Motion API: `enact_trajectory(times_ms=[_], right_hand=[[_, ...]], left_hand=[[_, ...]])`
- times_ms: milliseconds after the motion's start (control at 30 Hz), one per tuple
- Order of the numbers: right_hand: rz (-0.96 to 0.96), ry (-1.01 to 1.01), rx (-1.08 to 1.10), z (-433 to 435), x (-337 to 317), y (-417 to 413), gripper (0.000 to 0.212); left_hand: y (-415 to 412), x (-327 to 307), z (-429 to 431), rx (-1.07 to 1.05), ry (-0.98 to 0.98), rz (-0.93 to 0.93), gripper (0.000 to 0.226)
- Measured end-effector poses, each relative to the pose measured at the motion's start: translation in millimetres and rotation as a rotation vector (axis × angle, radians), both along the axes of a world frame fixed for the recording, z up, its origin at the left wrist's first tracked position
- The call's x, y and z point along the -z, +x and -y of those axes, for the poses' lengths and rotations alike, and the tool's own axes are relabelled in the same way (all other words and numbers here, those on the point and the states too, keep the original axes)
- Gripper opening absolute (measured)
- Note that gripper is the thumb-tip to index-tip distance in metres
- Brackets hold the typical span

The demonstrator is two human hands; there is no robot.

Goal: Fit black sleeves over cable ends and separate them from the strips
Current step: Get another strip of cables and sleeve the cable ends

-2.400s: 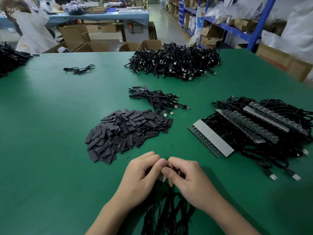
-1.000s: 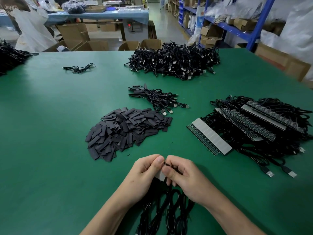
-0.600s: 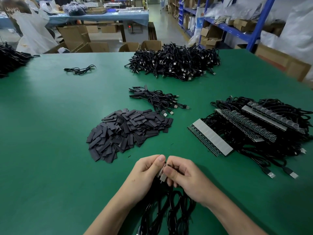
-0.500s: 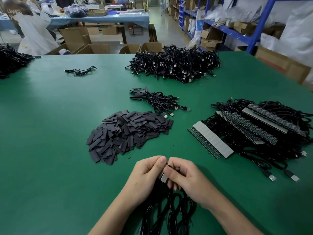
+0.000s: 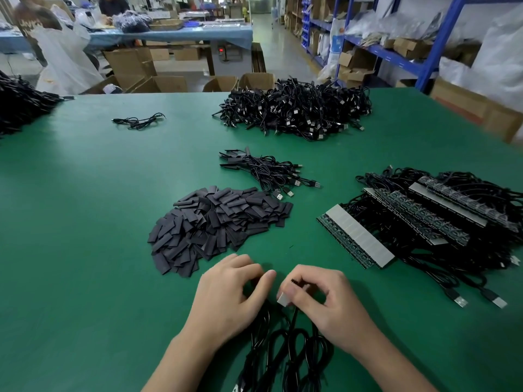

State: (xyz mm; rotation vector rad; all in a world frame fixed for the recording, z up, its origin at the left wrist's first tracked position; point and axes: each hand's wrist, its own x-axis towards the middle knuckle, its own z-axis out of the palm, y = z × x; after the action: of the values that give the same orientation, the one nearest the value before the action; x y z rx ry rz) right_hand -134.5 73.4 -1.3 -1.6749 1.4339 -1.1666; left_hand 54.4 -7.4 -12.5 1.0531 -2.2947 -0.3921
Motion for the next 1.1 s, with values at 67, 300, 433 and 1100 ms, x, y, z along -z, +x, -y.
enact_trajectory(times_ms=[67,300,433,1100], right_hand=[[-0.079,-0.071,0.034,0.5,0.1,0.3,0.019],[0.232,0.092,-0.011,-0.8,-10.3,-3.8,0.036],[0.566,0.091,-0.066,-2.7,-17.9,-6.8,0.048],[-0.138,0.068,0.116,-0.6,-37.0,-2.8,0.023]], left_hand=[[1.0,-1.5,1.9,-0.051,-0.069,0.073,0.041],[4.6,-0.9,9.7,-0.320,-0.075,-0.002,0.030],[5.3,2.9,16.3,-0.380,-0.059,-0.039,0.027],[1.2,12.7,25.5,-0.395,-0.078,0.113,0.030]])
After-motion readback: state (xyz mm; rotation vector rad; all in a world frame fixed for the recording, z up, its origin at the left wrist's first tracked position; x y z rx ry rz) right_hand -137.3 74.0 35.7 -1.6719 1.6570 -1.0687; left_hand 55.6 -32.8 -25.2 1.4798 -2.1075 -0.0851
